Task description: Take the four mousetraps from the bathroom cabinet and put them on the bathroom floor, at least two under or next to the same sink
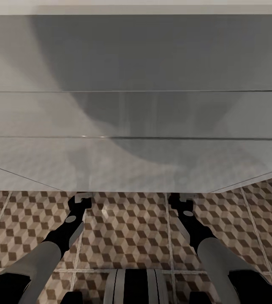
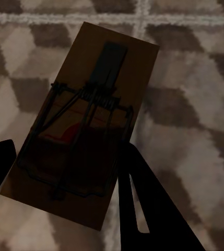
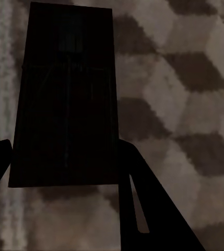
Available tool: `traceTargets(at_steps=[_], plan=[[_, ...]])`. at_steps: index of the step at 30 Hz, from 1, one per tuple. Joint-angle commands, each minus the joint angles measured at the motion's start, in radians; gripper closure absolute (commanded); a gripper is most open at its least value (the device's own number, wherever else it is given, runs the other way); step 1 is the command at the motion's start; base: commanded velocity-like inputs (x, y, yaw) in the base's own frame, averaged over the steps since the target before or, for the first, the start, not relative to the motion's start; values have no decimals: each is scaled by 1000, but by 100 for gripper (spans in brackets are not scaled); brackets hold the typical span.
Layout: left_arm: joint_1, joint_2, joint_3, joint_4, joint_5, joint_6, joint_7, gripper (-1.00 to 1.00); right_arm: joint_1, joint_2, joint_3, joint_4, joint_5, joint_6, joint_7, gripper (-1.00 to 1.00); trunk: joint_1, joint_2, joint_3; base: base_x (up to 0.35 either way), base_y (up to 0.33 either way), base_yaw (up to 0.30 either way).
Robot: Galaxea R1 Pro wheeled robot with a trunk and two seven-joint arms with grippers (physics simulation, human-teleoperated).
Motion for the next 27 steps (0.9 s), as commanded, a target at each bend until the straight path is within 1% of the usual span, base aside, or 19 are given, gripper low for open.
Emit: traceTargets(at_steps=[1, 13, 27], plan=[[-1, 1, -9, 1, 10, -4, 5, 100, 0, 0, 5, 1, -4, -3, -6, 100, 0, 0, 0, 0, 0, 0], [0, 1, -9, 4, 10, -4, 5, 100, 0, 0, 5, 1, -4, -3, -6, 100, 0, 0, 0, 0, 0, 0], [-1, 1, -9, 5, 9, -5, -1, 100, 0, 0, 5, 1, -3, -3, -6, 100, 0, 0, 0, 40, 0, 0]])
